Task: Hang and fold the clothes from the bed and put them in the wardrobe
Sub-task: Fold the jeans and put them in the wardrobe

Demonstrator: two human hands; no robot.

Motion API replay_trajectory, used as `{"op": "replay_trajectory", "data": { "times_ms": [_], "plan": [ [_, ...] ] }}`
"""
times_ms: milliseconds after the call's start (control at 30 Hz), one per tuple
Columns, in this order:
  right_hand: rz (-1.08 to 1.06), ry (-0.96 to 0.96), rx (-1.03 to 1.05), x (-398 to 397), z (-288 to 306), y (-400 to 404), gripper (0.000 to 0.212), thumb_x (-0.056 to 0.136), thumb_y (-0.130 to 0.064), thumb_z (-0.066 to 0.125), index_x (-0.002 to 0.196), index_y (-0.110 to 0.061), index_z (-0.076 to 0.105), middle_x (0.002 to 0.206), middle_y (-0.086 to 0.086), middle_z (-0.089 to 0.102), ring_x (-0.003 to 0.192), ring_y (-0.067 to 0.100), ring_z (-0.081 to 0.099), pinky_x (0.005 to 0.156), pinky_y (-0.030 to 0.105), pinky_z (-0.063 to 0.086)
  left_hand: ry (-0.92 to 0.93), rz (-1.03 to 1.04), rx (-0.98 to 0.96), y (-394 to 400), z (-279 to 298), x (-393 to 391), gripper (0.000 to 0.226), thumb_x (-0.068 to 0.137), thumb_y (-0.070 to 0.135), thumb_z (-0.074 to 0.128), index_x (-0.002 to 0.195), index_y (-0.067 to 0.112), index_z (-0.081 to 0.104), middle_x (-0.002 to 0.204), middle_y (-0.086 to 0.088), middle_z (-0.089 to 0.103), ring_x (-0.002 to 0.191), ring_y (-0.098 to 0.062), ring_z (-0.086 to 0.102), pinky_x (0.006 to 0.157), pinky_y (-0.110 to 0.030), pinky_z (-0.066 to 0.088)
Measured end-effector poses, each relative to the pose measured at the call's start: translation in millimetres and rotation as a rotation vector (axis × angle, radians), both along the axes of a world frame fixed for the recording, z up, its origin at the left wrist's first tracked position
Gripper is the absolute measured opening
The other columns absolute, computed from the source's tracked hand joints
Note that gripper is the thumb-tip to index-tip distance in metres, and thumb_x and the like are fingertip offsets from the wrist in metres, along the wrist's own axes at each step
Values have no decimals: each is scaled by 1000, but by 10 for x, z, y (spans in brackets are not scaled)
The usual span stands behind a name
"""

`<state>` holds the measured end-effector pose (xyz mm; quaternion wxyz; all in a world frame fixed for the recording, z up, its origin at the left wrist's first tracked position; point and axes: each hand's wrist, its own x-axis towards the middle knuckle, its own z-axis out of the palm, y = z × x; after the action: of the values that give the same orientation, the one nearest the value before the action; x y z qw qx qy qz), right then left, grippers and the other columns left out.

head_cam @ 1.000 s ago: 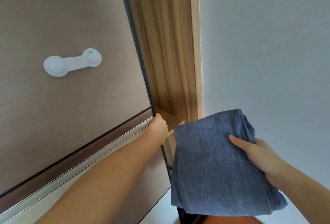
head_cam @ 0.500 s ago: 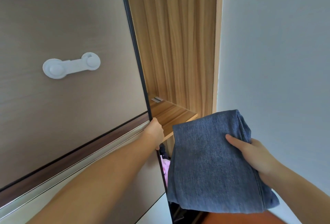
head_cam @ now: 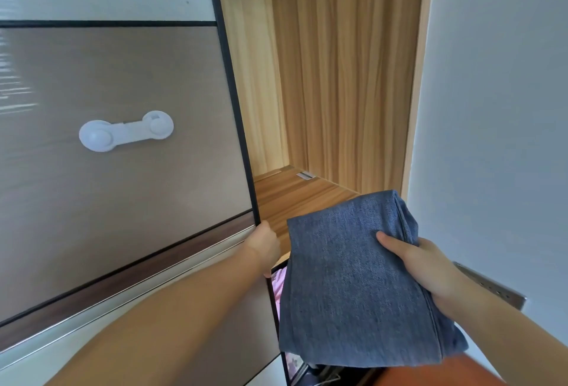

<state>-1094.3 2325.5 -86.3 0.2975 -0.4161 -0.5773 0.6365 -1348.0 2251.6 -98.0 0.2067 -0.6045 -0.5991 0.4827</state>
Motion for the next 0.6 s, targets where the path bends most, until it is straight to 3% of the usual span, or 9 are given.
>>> {"op": "replay_trajectory", "data": {
  "times_ms": [133,433,600],
  "plan": [
    [34,12,6,-92,0,-163,18,88,-32,69,97,-16,67,86,6,75,77,22,71,60,28,51,-30,17,13,-321,7,-88,44,98,54,43,114,18,64,111,3,65,102,-17,59,76,-30,27],
    [122,2,15,-406,-86,-487,21,86,-35,72,98,-19,68,92,5,75,85,25,71,71,33,53,-70,102,-6,-1112,21,-302,51,97,56,43,115,13,66,113,-3,68,101,-21,61,74,-31,26],
    [168,11,28,-536,-46,-646,17,86,-35,71,94,-21,66,92,4,73,85,22,69,67,31,51,-43,142,-36,-1429,67,-312,51,97,55,43,122,14,62,120,-2,66,108,-21,59,80,-33,27]
  ]
}}
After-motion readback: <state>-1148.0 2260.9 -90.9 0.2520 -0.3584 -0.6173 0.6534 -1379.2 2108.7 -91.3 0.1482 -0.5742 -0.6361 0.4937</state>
